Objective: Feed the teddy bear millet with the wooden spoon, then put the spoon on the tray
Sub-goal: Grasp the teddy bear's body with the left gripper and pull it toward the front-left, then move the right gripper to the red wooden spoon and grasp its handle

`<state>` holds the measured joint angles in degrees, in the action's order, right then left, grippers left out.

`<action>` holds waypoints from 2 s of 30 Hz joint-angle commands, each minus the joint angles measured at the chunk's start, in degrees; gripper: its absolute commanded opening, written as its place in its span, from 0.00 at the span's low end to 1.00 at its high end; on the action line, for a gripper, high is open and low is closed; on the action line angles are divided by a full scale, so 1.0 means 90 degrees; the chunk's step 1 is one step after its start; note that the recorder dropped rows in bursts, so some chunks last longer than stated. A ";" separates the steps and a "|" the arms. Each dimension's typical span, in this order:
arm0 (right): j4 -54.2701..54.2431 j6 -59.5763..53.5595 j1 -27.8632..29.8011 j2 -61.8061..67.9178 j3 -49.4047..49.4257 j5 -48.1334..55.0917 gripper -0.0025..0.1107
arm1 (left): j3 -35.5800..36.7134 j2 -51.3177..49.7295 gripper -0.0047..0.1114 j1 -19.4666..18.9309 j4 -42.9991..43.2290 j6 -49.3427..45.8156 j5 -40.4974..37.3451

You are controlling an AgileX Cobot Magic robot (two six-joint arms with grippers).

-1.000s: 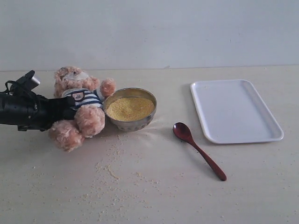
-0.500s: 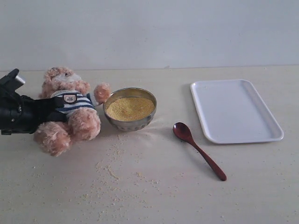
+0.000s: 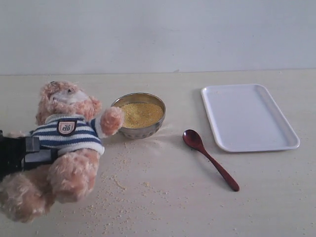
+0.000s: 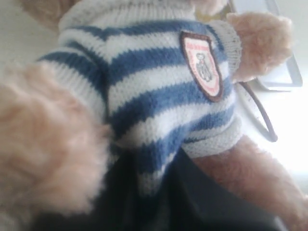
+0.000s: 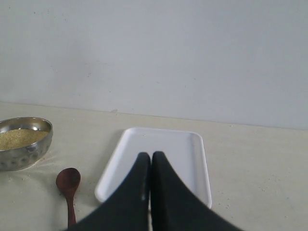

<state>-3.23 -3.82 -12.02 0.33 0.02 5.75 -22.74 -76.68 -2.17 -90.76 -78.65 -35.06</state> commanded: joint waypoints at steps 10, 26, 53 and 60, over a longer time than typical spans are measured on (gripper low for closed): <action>0.0011 0.0006 0.0003 -0.0037 -0.0003 -0.0044 0.02 | 0.1058 0.0942 0.08 -0.0015 0.0263 0.0307 0.0253; -0.0513 0.0851 0.0003 -0.0037 -0.0003 -0.0514 0.02 | 0.1056 0.0942 0.08 -0.0015 0.0245 0.0280 0.0213; -0.2498 -0.3082 -0.0174 0.9247 -0.4929 0.3761 0.49 | 0.1056 0.0942 0.08 -0.0015 0.0245 0.0218 0.0213; -0.1943 -0.3138 -0.1244 1.0154 -0.5410 0.3100 0.49 | 0.1056 0.0942 0.08 -0.0015 0.0245 0.0218 0.0213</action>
<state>-23.75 -31.37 -20.12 89.65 -47.23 37.01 -13.37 -68.88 -2.20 -88.12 -76.43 -32.66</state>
